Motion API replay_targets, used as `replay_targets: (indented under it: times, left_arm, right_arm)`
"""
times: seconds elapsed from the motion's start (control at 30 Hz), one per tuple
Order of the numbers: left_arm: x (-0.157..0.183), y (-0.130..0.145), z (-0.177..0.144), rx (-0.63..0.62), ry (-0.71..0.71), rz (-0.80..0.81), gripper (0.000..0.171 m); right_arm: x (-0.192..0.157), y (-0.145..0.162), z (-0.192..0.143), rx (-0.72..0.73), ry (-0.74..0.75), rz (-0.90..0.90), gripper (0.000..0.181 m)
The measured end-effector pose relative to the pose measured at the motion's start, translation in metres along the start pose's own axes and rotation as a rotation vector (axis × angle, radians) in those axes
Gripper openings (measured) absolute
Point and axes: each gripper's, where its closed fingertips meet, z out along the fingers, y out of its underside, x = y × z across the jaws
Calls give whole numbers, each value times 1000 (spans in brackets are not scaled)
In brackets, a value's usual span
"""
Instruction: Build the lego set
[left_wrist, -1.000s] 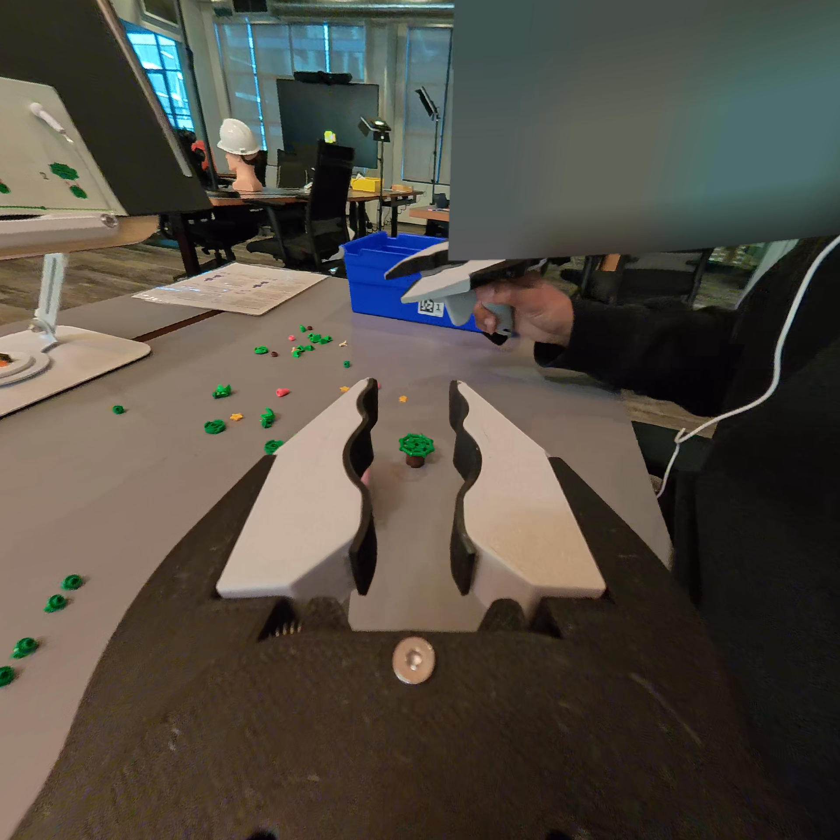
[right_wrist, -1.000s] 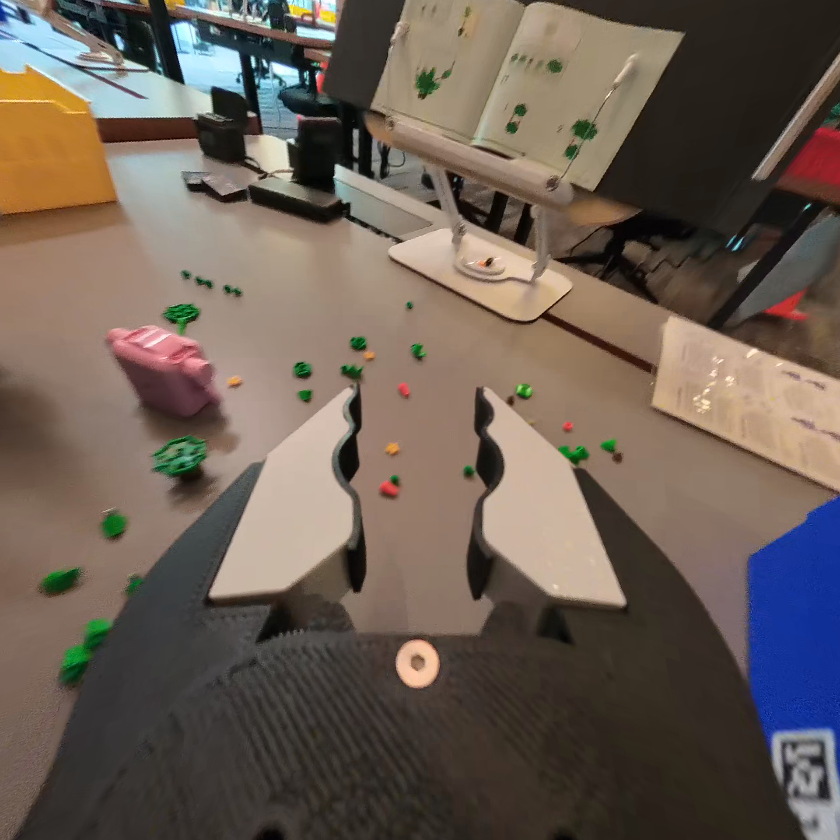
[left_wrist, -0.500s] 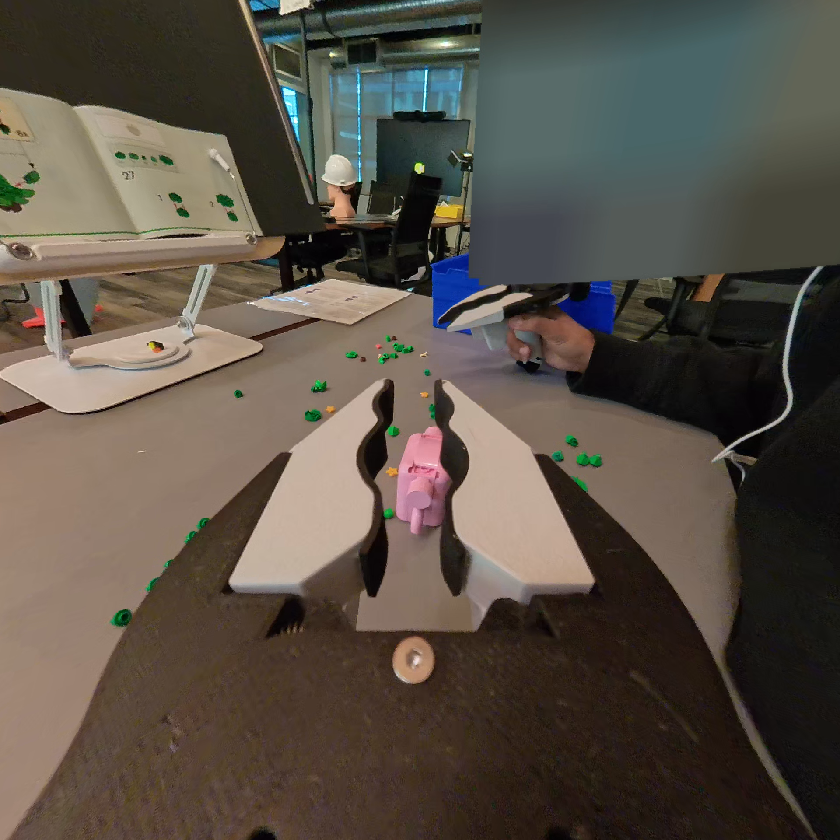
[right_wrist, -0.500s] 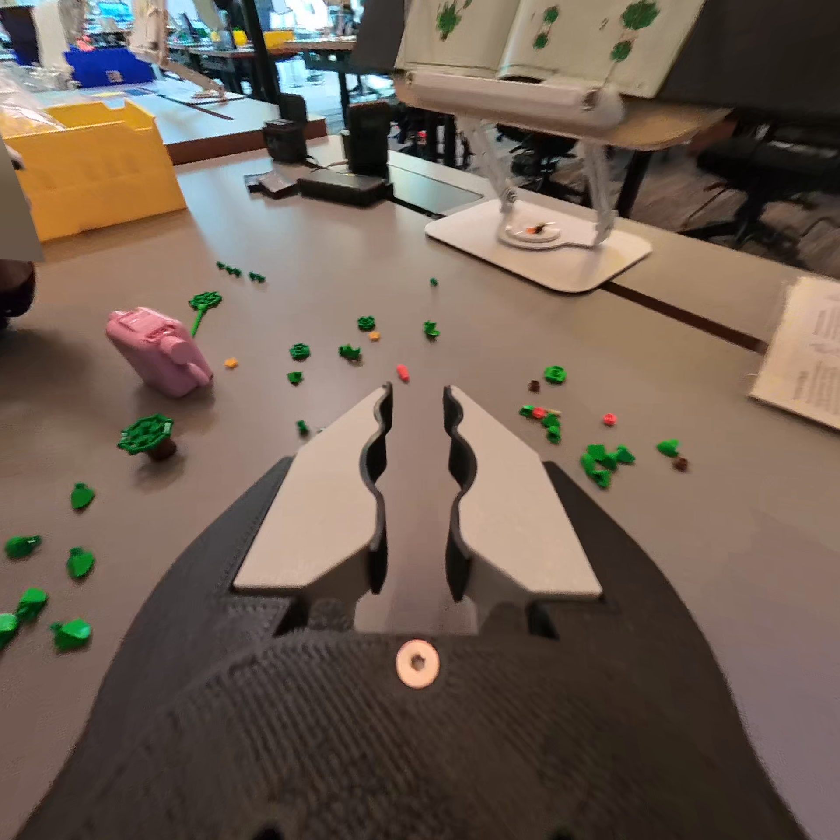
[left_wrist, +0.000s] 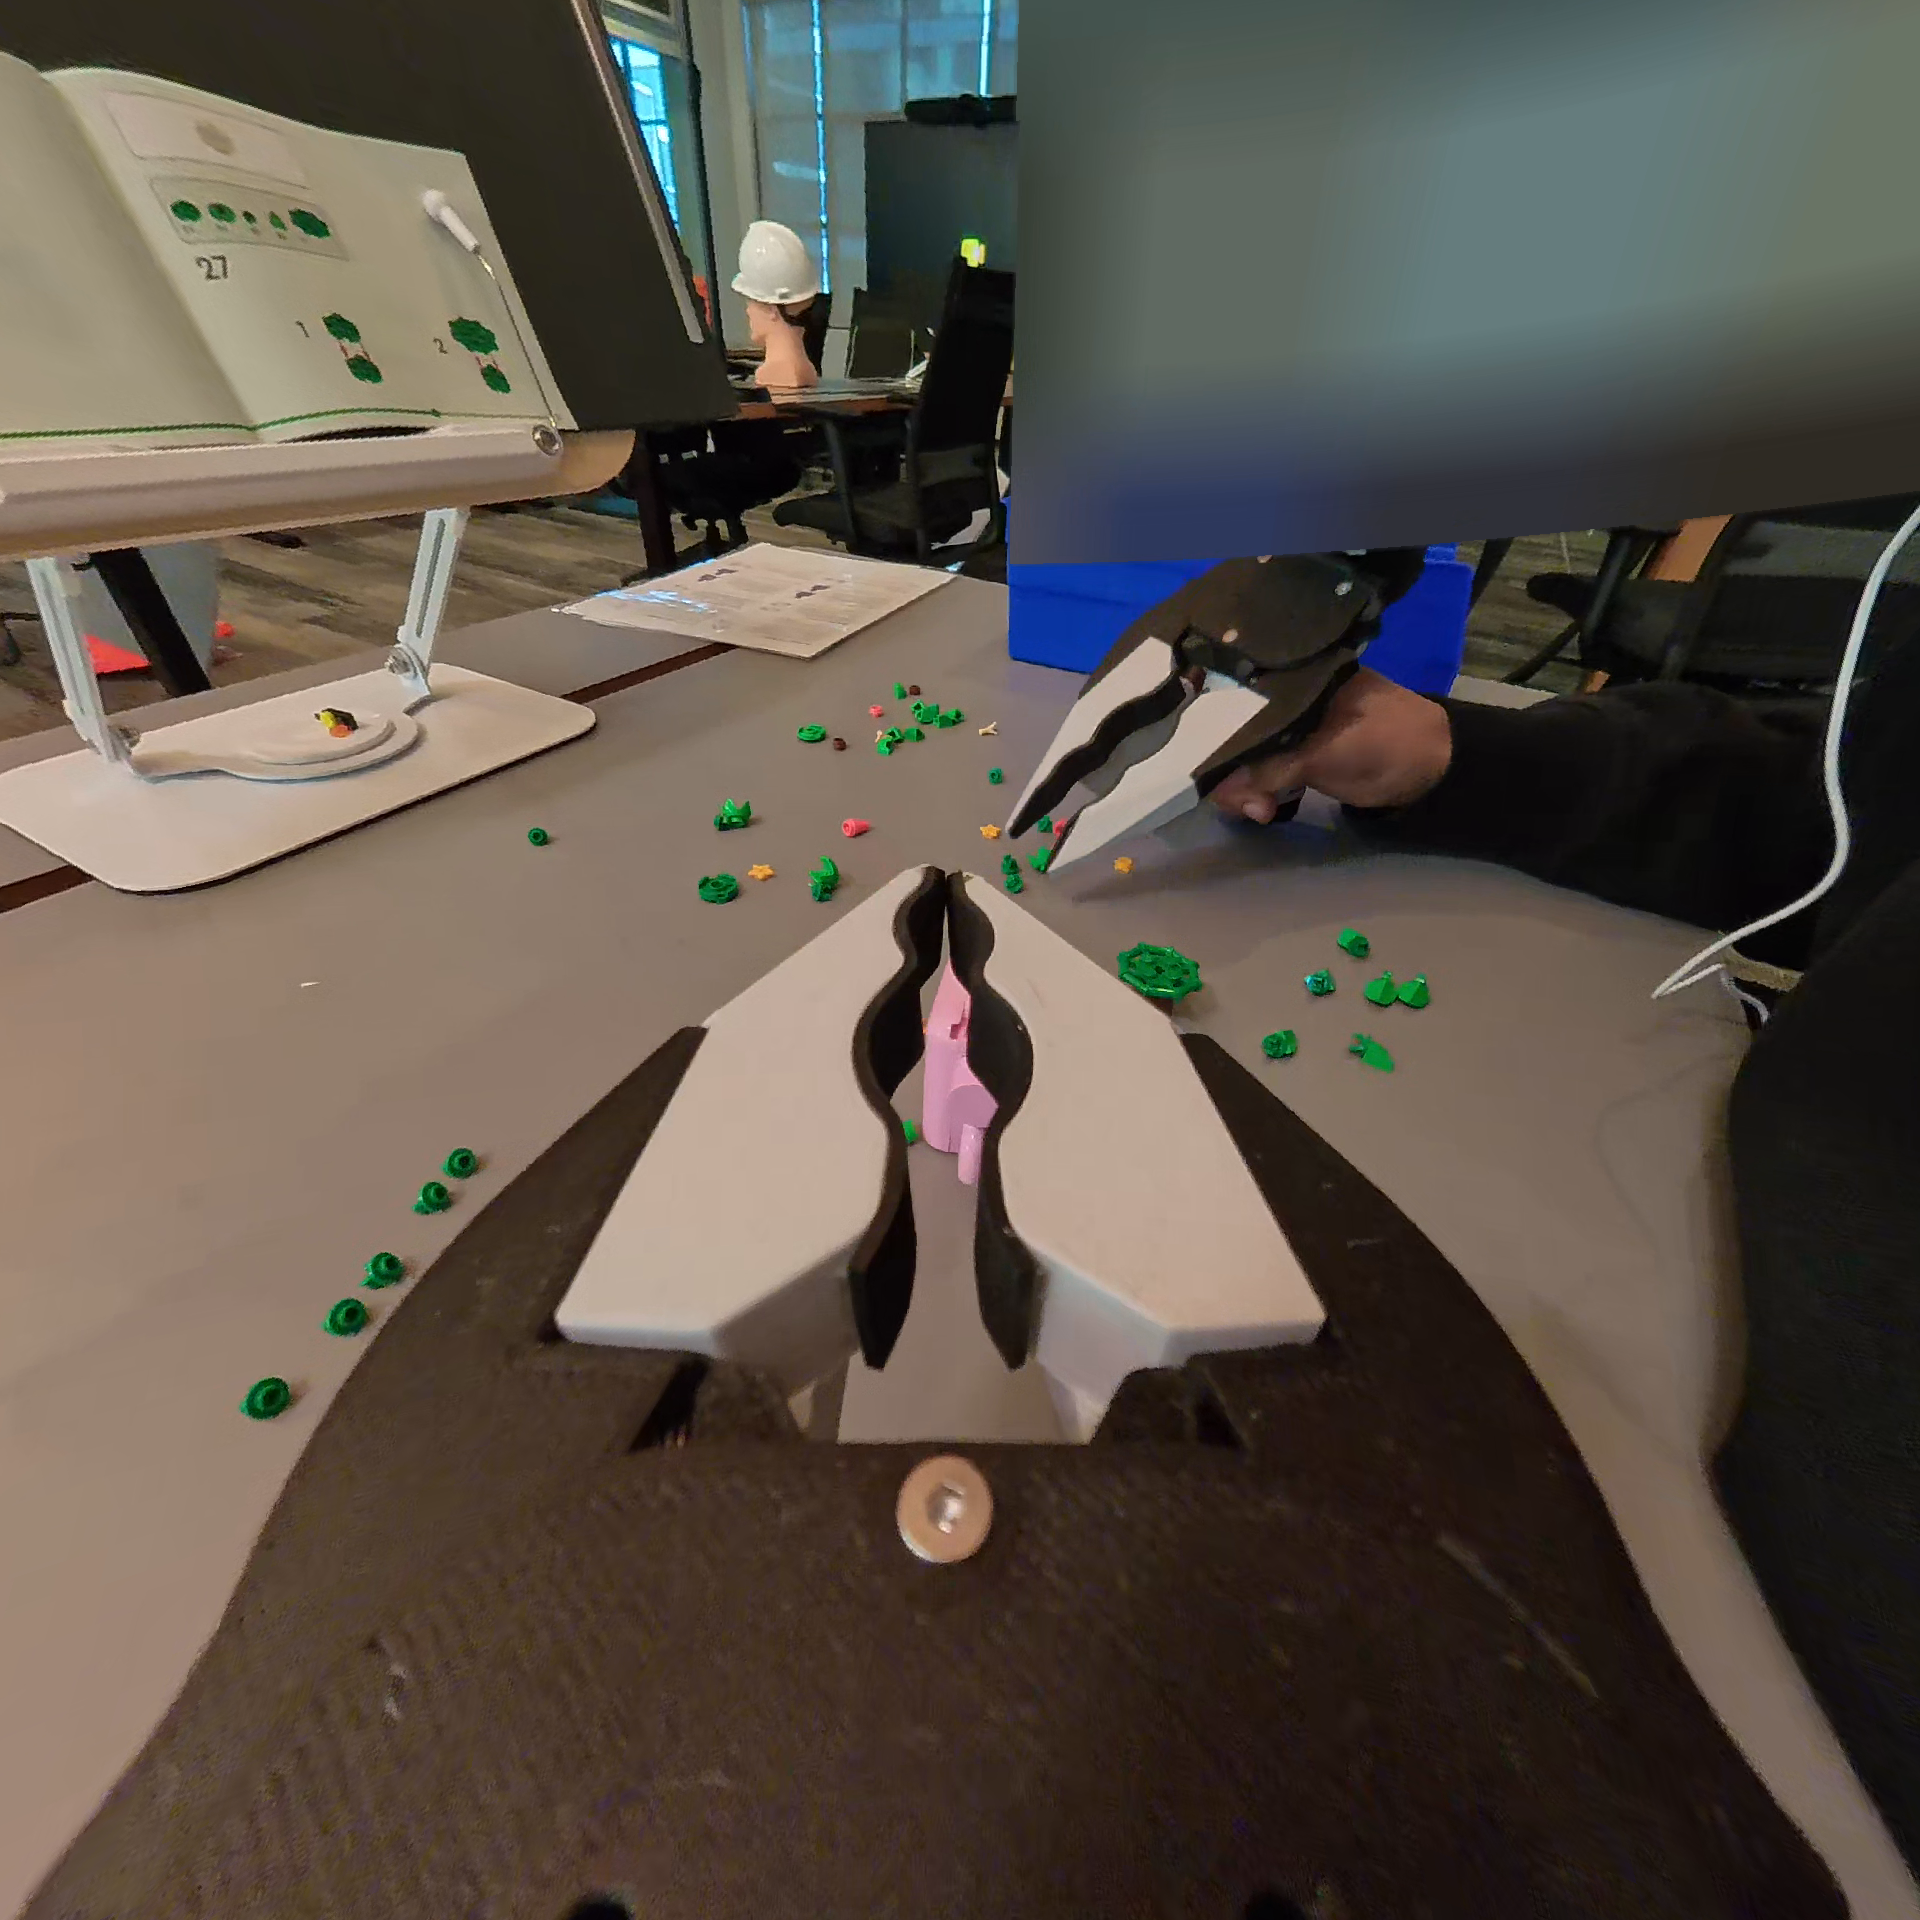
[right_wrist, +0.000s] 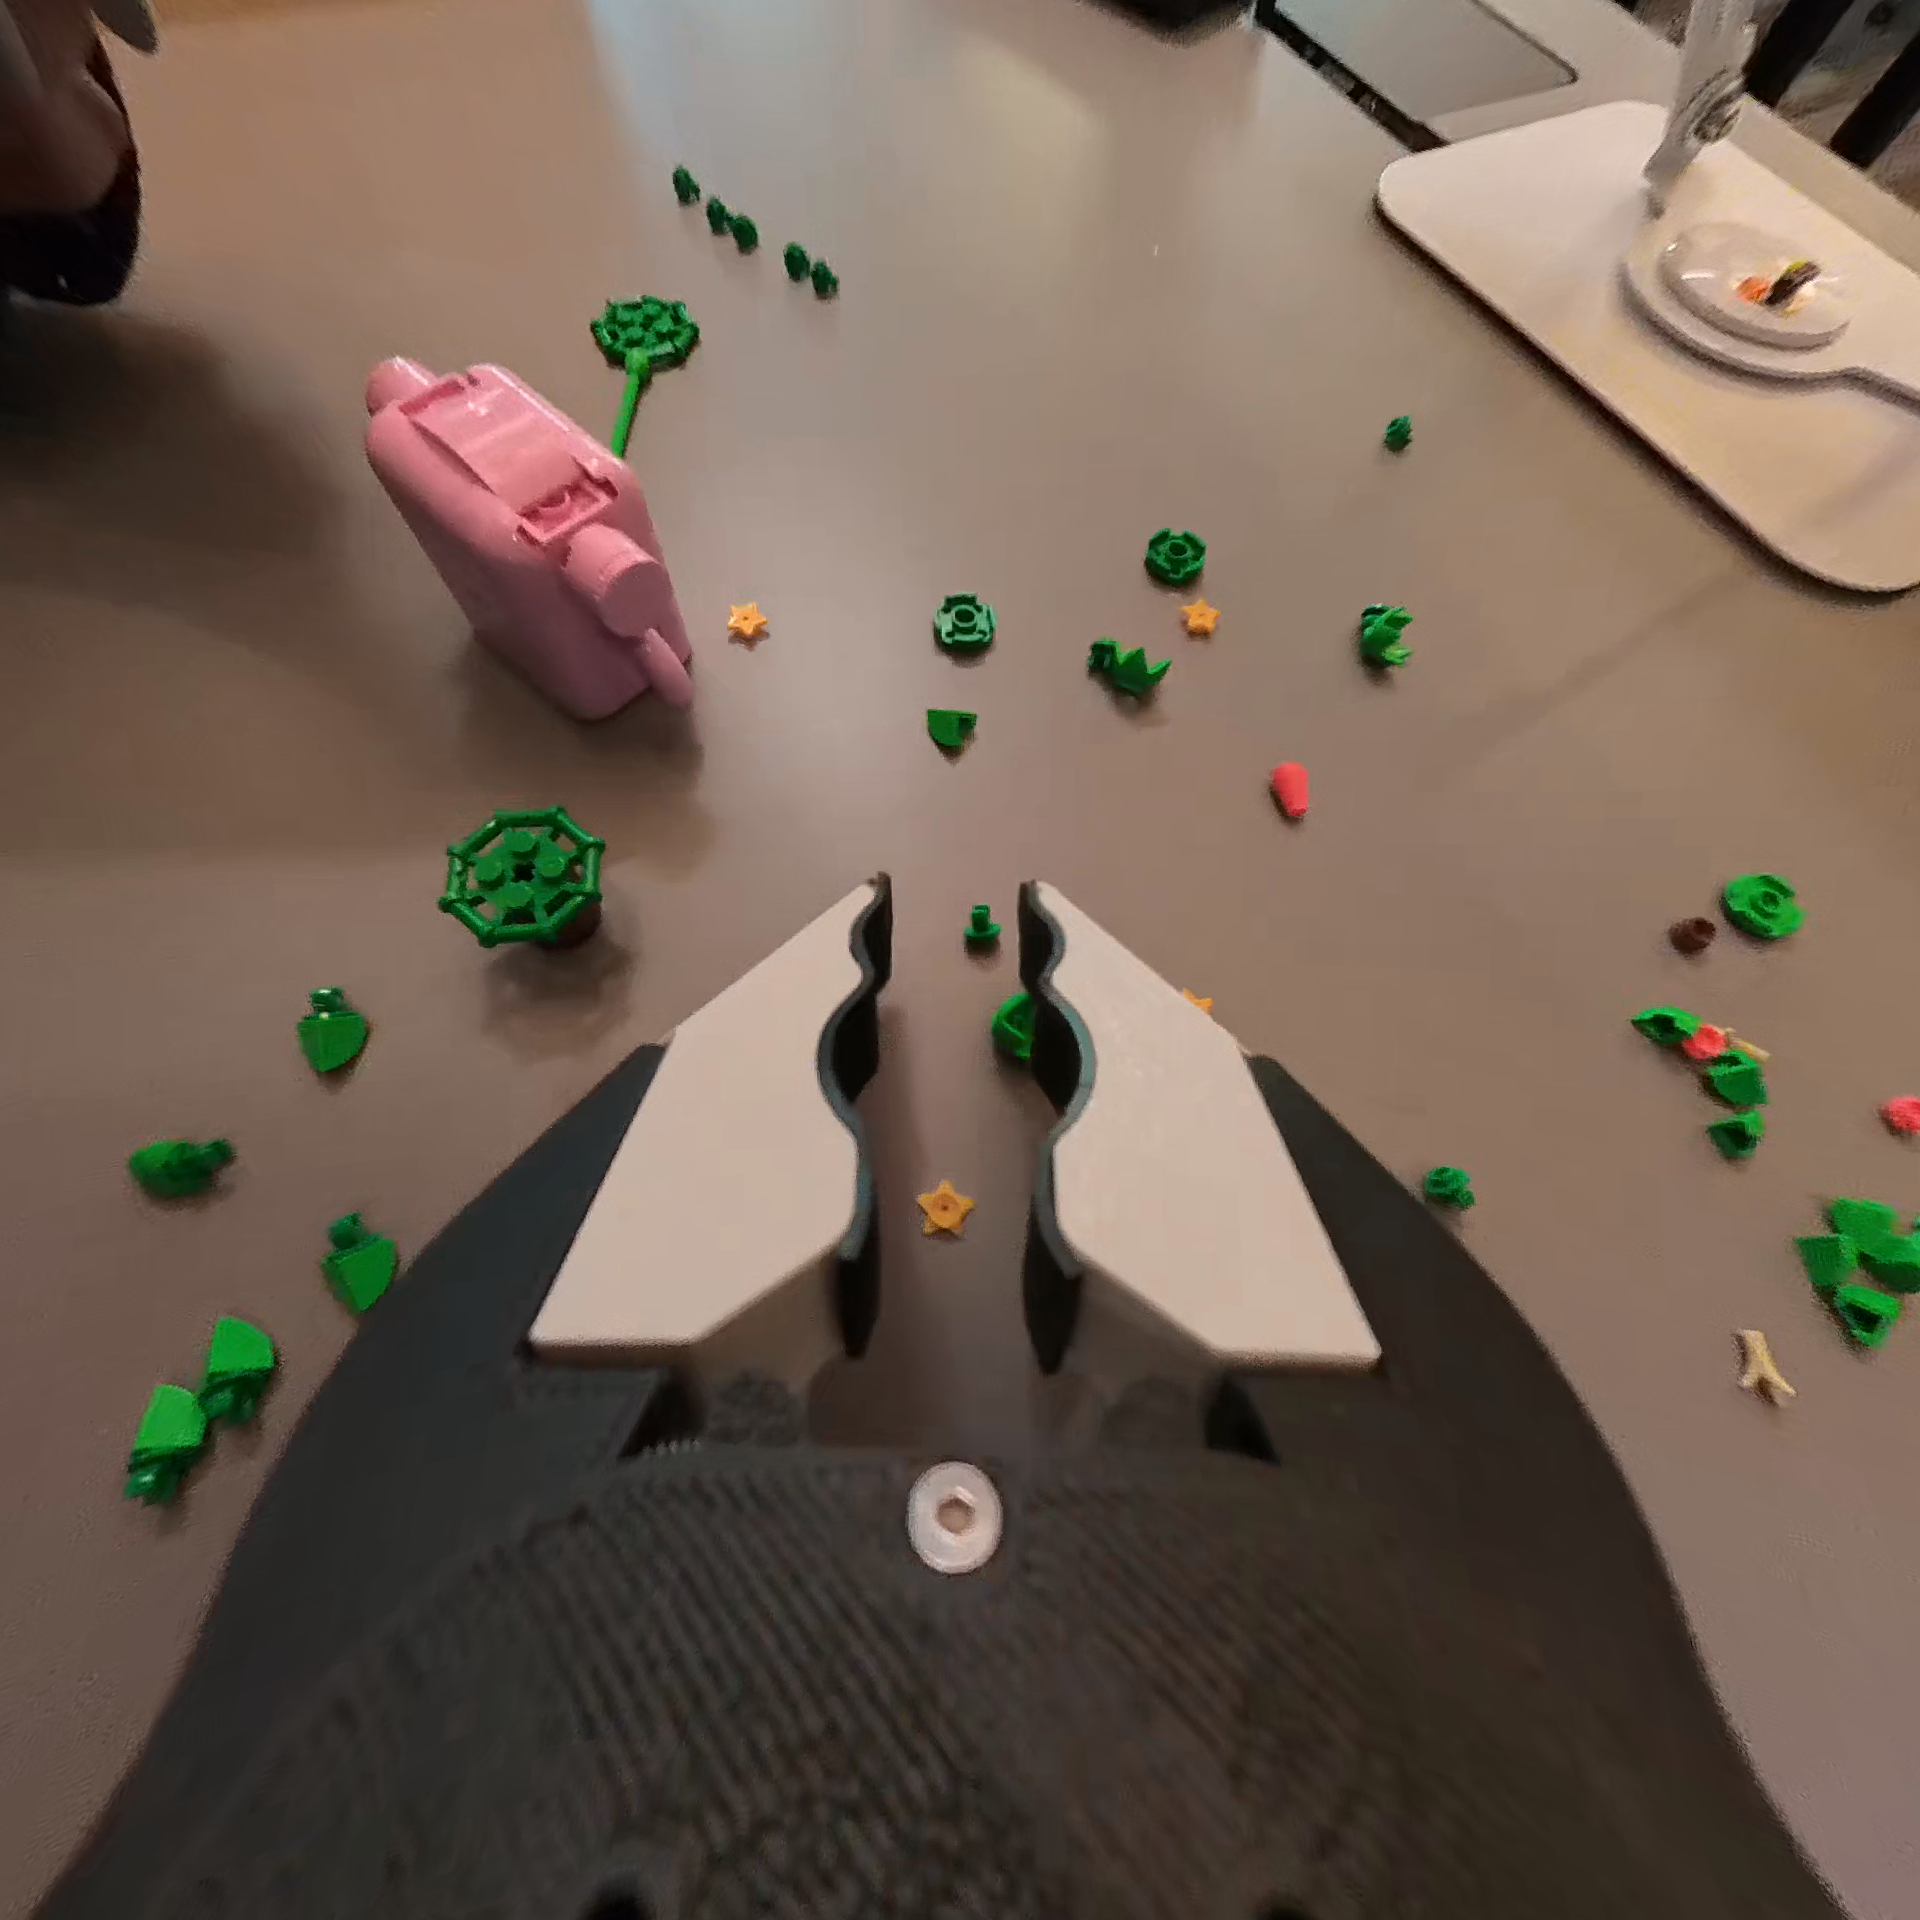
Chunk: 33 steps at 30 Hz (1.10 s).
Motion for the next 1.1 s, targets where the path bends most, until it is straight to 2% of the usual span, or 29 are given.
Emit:
replay_targets:
  times: [0.2, 0.37, 0.47, 0.6, 0.73, 0.8, 0.87, 0.93, 1.0, 1.1]
  left_arm:
    - [2, -1, 0, 2, 17, -5, 0]
    - [5, 0, 1, -7, 29, -1, 0]
    - [9, 1, 2, -12, 45, 0, 0]
    - [17, 3, 6, -25, 82, 3, 0]
    - [29, -2, 15, 4, 120, -32, 2]
    - [24, -7, 28, 24, 92, -177, 6]
    - [32, -16, 41, 65, 176, -393, 13]
    - [45, -7, 53, 41, 235, -500, 13]
    - [58, 1, 60, -28, 268, -474, 15]
    - [58, 2, 62, -34, 204, -380, 14]
  right_arm:
    - [6, 13, 10, -96, 56, -43, 16]
    - [4, 13, 12, -104, 50, -62, 6]
    - [4, 11, 11, -97, 63, -75, 5]
    - [-9, -17, 0, 38, 57, -163, 5]
    - [-34, -52, -16, 207, 82, -349, 5]
    - [-48, -67, -21, 270, 116, -438, 5]
    - [-60, -76, -22, 295, 152, -502, 5]
    - [-72, -82, -22, 309, 167, -552, 5]
    - [-82, -85, -23, 325, 161, -580, 5]
    - [-91, -86, -23, 342, 148, -590, 5]
